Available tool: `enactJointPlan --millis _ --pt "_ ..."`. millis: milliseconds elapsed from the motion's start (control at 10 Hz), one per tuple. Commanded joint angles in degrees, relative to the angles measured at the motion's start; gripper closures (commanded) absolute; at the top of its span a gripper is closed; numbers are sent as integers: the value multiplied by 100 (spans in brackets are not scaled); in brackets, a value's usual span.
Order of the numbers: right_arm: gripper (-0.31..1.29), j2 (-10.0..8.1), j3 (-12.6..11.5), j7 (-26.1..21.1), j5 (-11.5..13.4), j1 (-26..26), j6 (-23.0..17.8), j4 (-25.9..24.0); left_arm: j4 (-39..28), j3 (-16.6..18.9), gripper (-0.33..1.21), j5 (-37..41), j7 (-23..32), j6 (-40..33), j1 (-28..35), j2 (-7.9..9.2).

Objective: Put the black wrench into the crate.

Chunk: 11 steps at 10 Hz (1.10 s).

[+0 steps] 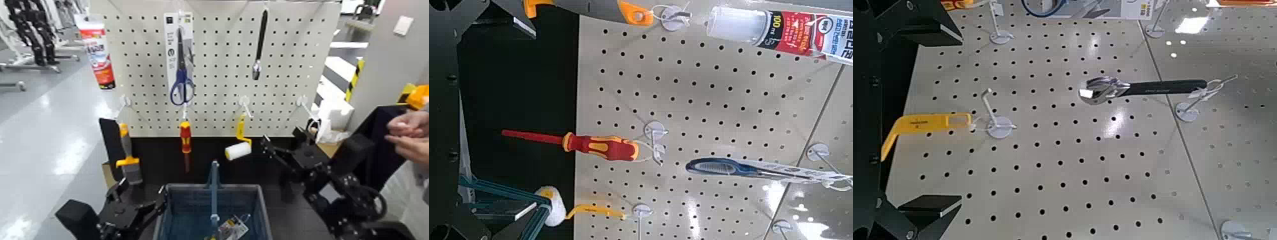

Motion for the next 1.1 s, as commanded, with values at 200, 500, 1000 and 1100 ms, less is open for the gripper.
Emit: enactJointPlan --millis 200,500,1000,1100 --pt "17 -15 -48 284 -411 -666 241 227 43 -30 11 4 -2 25 -27 9" --pt "17 -41 -13 601 -657 -1246 426 491 51 -65 11 -5 7 52 -62 27" --pt "17 -68 233 847 -1194 -2029 452 1000 69 -118 11 -5 7 105 -124 44" --pt "17 -68 250 891 -1185 -2196 452 1053 69 -126 11 -14 7 122 -141 53"
